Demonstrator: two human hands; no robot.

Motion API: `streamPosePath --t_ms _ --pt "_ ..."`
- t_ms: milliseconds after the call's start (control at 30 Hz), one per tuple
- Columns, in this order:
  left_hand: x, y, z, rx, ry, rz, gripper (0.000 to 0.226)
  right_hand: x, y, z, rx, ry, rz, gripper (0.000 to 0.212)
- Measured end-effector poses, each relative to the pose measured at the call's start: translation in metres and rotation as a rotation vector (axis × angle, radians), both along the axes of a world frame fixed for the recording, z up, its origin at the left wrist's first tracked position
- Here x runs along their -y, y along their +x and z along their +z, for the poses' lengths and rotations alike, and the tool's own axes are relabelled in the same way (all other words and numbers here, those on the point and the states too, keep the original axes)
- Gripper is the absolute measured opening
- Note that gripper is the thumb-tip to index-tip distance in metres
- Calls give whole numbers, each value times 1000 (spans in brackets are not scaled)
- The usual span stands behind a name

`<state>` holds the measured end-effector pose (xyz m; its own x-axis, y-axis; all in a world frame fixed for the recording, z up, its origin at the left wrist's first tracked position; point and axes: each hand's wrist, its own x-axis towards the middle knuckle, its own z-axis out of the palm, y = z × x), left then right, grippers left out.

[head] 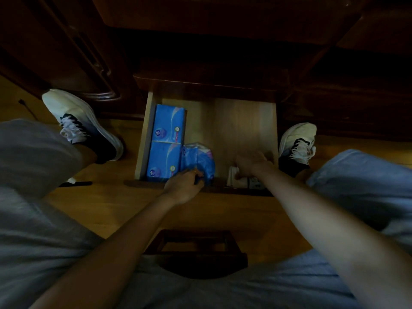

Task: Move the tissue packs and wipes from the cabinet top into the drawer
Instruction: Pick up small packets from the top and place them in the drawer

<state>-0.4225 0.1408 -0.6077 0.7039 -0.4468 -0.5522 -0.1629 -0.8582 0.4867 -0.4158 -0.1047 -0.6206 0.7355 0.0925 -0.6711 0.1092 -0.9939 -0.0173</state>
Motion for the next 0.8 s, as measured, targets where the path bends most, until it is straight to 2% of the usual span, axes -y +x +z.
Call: streamPosePath --t_ms 133,200,300,433,533,633,733,800 --pt "-1 -1 1 3 -22 0 42 -8 -2 1 103 92 2 27" --pt "-1 -1 1 1 -22 2 42 -15 -2 1 118 129 33 26" --pt "-2 -1 0 5 -24 5 41 -26 -6 -1 34 181 31 22" --pt "-1 -1 0 3 -28 -6 41 -24 -15 -7 -72 98 35 16" --pt "-1 -1 0 5 -28 -14 39 -22 -16 -8 -134 113 -22 27" --pt "-2 -1 0 10 -21 -16 38 -19 -15 -8 -180 292 -267 21" --pt "-2 -1 -2 13 -15 -18 41 -10 -5 2 5 461 -547 38" --pt "0 -1 -3 14 -14 -17 41 -2 5 13 83 603 -816 40"
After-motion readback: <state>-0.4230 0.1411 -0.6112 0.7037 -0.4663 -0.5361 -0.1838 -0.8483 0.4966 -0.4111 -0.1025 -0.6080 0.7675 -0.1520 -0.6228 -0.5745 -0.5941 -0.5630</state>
